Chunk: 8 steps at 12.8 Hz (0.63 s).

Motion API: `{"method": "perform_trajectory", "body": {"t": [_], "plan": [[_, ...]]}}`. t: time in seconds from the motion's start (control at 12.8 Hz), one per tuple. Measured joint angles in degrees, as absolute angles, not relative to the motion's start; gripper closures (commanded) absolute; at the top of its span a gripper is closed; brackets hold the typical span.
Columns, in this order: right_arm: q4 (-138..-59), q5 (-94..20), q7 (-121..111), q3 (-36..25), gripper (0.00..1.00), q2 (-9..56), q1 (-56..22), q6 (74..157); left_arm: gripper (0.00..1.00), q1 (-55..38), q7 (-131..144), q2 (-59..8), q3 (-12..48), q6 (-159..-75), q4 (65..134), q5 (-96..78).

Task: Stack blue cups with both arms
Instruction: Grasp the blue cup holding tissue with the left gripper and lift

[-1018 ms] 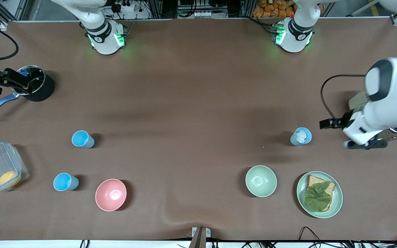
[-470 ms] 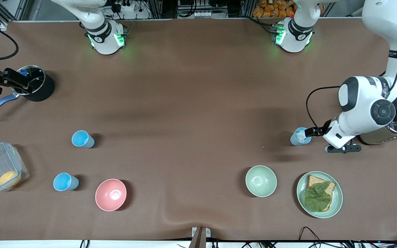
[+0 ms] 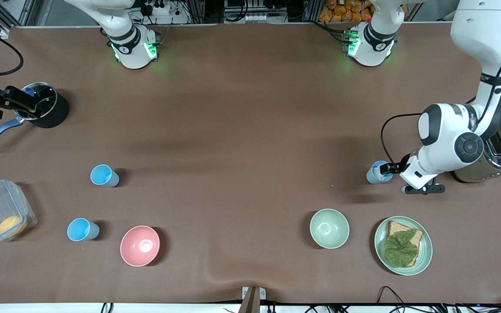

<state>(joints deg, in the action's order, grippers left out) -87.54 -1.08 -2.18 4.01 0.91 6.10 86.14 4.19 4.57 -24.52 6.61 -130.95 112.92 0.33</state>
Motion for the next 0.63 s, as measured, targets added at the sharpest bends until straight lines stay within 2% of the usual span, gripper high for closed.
{"method": "perform_trajectory", "body": {"t": [0.08, 0.24, 0.63], "plan": [[-87.5, -1.1, -2.2, 4.0, 0.00, 0.9, 6.1, 86.1, 0.51, 4.2, 4.6, -25.0, 6.6, -131.5, 113.0, 0.3], [-87.5, -1.1, -2.2, 4.0, 0.00, 0.9, 6.1, 86.1, 0.98, 4.2, 4.6, -25.7, 6.6, -132.3, 113.1, 0.3], [-87.5, -1.1, -2.2, 4.0, 0.00, 0.9, 6.1, 86.1, 1.00, 4.1, 4.6, -25.8, 6.8, -132.8, 113.0, 0.3]]}}
